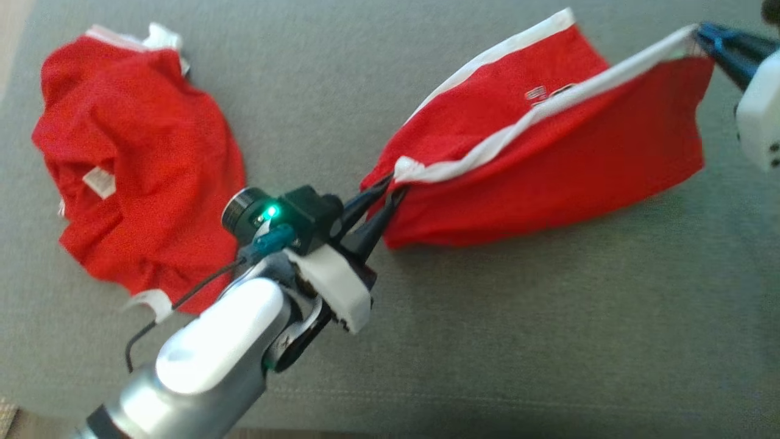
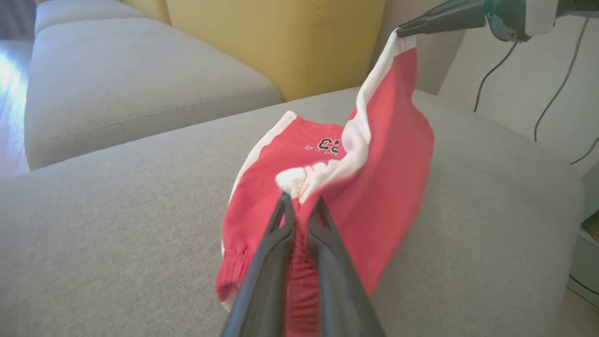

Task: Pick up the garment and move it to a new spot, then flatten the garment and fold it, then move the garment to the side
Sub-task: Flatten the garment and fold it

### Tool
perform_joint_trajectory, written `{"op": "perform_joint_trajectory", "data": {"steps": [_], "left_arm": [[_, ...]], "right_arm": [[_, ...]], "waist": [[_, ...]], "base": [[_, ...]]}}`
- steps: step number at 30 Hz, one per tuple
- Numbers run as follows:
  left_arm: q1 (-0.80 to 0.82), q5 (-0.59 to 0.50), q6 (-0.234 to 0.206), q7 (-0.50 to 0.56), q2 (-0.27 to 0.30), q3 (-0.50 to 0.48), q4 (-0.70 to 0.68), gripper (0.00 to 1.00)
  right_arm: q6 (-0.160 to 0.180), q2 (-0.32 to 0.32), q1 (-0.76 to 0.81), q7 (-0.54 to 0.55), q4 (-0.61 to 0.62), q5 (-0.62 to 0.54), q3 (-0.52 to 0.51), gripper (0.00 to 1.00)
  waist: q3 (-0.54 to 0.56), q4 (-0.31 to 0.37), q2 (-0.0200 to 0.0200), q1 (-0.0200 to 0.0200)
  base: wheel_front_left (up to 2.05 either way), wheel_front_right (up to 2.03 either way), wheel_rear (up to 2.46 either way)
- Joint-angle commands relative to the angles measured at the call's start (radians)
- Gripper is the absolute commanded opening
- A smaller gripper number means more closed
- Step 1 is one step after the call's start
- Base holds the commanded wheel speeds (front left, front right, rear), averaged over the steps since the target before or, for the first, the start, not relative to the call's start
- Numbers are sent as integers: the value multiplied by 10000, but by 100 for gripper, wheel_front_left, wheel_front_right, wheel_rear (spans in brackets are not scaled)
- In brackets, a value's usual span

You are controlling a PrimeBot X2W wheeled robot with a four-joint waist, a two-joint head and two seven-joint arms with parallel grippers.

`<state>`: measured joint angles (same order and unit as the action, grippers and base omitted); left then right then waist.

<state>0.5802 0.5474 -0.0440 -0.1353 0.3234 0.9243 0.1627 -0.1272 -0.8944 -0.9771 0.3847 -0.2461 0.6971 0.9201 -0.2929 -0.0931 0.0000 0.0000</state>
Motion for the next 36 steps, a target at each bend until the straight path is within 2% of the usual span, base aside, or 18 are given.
{"op": "perform_joint_trajectory", "data": {"steps": [1, 11, 24, 26, 27, 28, 29, 30, 36], "left_arm": [[508, 66, -13, -126, 76, -472, -119, 0], [1493, 113, 136, -741, -902, -675, 1211, 0], [2131, -170, 393, -1148, -1764, -545, 2266, 0], [2139, -188, 432, -1188, -1868, -557, 2457, 0], [2134, -171, 435, -1196, -1904, -571, 2531, 0], [2122, -155, 412, -1204, -1937, -601, 2599, 34], [2113, -157, 383, -1212, -1961, -629, 2657, 95], [2100, -157, 349, -1218, -1979, -657, 2719, 100], [1974, -59, 159, -1244, -1921, -994, 2876, 100]], "right_arm": [[-35, -111, -172, -126, 3, -118, -3, 0], [-35, 355, -1915, -598, -1630, -270, 855, 0], [-35, 720, -2912, -1141, -3085, 263, 1884, 0], [-35, 870, -2842, -1408, -3373, 727, 1906, 0], [-35, 927, -2823, -1601, -3457, 899, 1830, 32], [-35, 970, -2803, -1773, -3600, 990, 1768, 100], [-35, 1012, -2783, -1908, -3733, 1010, 1770, 100], [-35, 1064, -2749, -2016, -3872, 1062, 1755, 100], [-35, 1319, -2642, -2379, -4401, 1115, 1850, 100]], "waist": [[-577, -488, 0, 0], [-1725, -1263, 0, 0], [-2307, -1542, 0, 0], [-2303, -1563, 0, 0], [-2303, -1569, 0, 0], [-2290, -1570, 0, 0], [-2268, -1564, 0, 0], [-2246, -1551, 0, 0], [-2034, -1383, 0, 0]], "base": [[0, 0, 0], [0, 0, 0], [0, 0, 0], [0, 0, 0], [0, 0, 0], [0, 0, 0], [0, 0, 0], [0, 0, 0], [0, 0, 0]]}}
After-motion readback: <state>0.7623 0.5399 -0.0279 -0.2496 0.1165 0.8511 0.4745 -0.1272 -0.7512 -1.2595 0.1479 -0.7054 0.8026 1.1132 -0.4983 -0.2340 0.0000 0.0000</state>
